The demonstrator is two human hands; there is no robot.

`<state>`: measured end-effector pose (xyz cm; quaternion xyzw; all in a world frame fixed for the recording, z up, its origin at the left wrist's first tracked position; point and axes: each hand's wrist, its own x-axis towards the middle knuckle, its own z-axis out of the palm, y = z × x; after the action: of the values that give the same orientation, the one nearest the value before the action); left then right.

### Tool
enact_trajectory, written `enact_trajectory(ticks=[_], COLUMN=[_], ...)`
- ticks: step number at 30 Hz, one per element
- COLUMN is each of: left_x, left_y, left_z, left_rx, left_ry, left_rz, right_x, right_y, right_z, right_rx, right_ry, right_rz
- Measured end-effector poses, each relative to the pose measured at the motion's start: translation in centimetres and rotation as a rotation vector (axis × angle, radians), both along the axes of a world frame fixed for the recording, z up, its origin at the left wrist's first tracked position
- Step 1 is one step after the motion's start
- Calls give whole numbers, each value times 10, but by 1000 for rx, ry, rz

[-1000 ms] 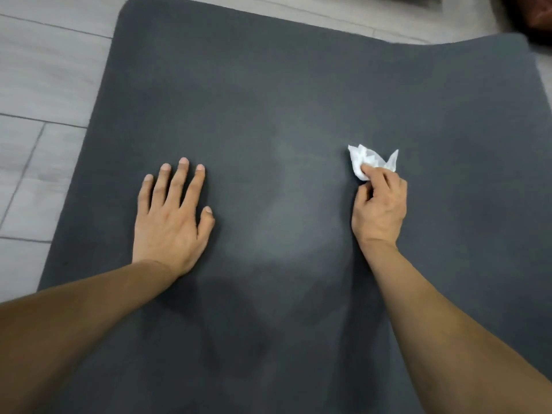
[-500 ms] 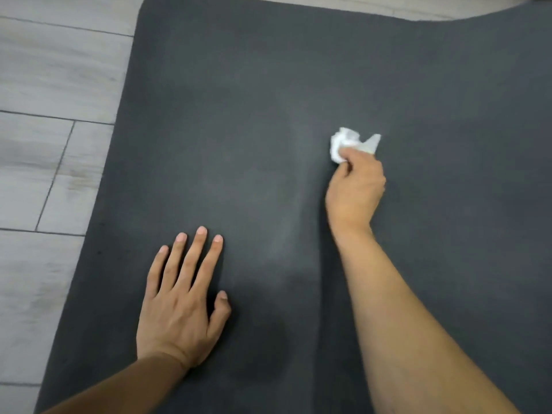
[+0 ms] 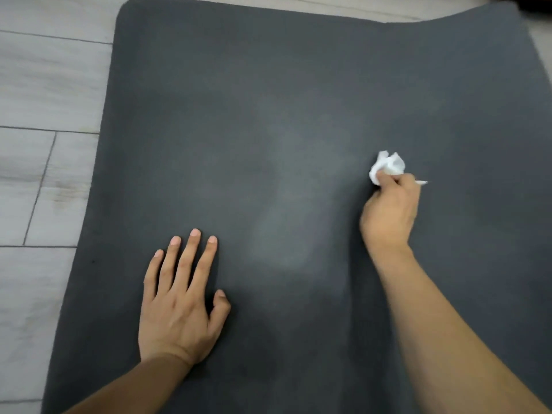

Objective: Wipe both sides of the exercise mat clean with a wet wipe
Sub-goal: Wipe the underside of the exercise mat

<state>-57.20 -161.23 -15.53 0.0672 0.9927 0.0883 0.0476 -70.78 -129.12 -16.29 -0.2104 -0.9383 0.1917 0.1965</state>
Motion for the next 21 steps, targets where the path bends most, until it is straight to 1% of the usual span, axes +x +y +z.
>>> enact_trajectory(ticks=[1,2,3,4,5,6,7,8,9,11,13,14,15,16,17,18,19,21], left_x=[1,1,1,1,1,2,2,2,2,2,2,1,1,1,2,2,1,1], left_y=[0,0,0,1,1,1,1,0,0,1,2,2,2,2,2,2,2,3], left_z=[0,0,-1,-1,-1,-2,-2,-1,-1,-1,-1,-1,-1,-1,-2,-1,-2,-3], left_rx=[-5,-11,-13,-14,-15,-14,-11,-7,-2,5,6,2,-6,-15,-20,-22,-23,-23], left_ry=[1,0,1,6,14,22,28,34,40,48,53,56,57,58,58,59,59,61], left_rz=[-2,-5,-4,-2,-1,-1,1,4,4,3,8,9,9,10,10,11,11,12], right_x=[-3,-3,1,13,23,32,31,26,21,8,9,10,11,9,11,18,29,55], right_y=[-32,-67,-106,-142,-167,-177,-171,-151,-121,-43,17,26,20,3,-20,-51,-86,-146], right_z=[0,0,-3,4,10,18,19,22,20,12,13,12,11,10,7,7,9,16], right_rx=[-90,-120,-68,74,152,164,167,177,233,346,294,263,231,214,177,118,91,132], right_ry=[79,122,89,3,-64,-115,-89,-53,-33,-36,-130,-176,-178,-163,-134,-121,-118,-126], right_rz=[37,171,367,526,651,726,775,781,719,498,244,144,65,46,83,158,281,512])
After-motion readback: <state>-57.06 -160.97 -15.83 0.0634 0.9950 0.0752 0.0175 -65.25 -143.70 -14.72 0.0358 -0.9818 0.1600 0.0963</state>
